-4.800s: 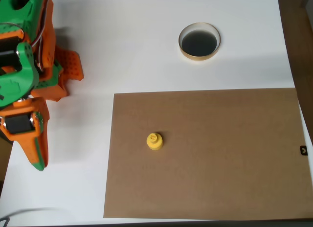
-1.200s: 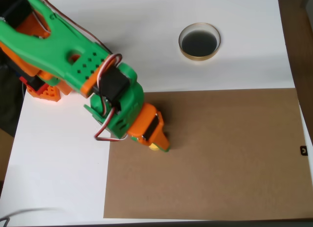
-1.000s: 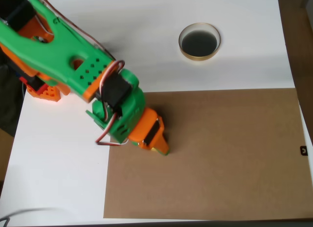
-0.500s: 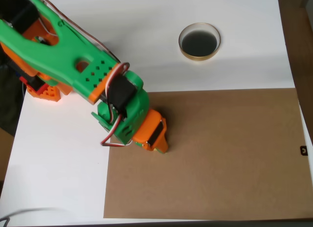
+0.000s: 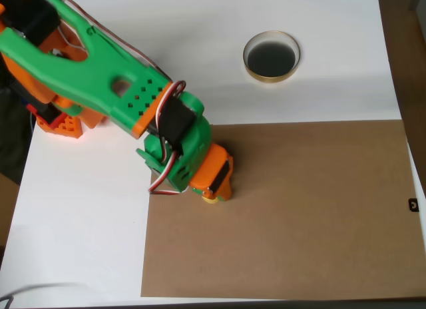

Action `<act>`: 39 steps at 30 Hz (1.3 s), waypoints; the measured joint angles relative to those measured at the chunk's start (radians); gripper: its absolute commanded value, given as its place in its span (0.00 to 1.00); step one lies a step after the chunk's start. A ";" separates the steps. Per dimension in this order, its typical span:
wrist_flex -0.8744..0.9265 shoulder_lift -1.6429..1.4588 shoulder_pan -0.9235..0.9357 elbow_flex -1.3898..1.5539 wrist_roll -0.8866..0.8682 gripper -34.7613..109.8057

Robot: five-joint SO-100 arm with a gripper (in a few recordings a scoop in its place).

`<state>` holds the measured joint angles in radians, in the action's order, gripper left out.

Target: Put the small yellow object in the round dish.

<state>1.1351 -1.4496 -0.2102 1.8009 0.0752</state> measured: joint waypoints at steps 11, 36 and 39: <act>0.064 -0.002 -0.054 -0.041 0.029 0.24; 0.273 0.025 -0.572 -0.298 0.155 0.24; 0.265 0.072 -0.638 -0.328 0.141 0.24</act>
<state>1.4005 -1.3775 -0.8483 1.4726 0.2163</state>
